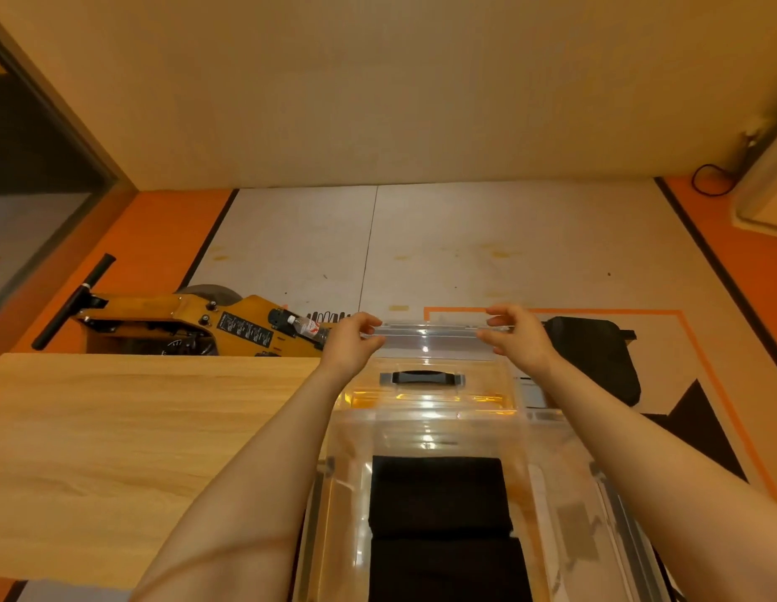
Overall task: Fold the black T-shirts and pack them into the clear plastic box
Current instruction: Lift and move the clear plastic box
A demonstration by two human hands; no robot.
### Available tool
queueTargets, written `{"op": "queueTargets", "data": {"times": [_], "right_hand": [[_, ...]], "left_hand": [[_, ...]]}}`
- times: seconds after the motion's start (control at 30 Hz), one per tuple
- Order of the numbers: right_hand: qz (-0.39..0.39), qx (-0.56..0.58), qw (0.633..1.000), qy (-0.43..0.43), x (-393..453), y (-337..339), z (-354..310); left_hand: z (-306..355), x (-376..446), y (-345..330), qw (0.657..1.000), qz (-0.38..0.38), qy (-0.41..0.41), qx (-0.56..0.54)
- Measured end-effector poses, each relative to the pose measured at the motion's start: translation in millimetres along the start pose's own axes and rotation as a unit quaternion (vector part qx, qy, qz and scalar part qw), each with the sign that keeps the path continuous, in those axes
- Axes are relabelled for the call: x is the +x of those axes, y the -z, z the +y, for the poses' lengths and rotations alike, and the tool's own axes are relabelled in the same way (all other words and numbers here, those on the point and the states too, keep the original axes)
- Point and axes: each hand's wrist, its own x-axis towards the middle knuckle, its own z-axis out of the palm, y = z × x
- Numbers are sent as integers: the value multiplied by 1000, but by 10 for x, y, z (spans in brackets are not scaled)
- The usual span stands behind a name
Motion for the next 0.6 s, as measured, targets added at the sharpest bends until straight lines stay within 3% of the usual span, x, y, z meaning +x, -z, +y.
{"op": "queueTargets", "data": {"times": [0.6], "right_hand": [[-15, -153, 983, -97, 776, -214, 600]], "left_hand": [[-760, 899, -537, 997, -35, 62, 27]]}}
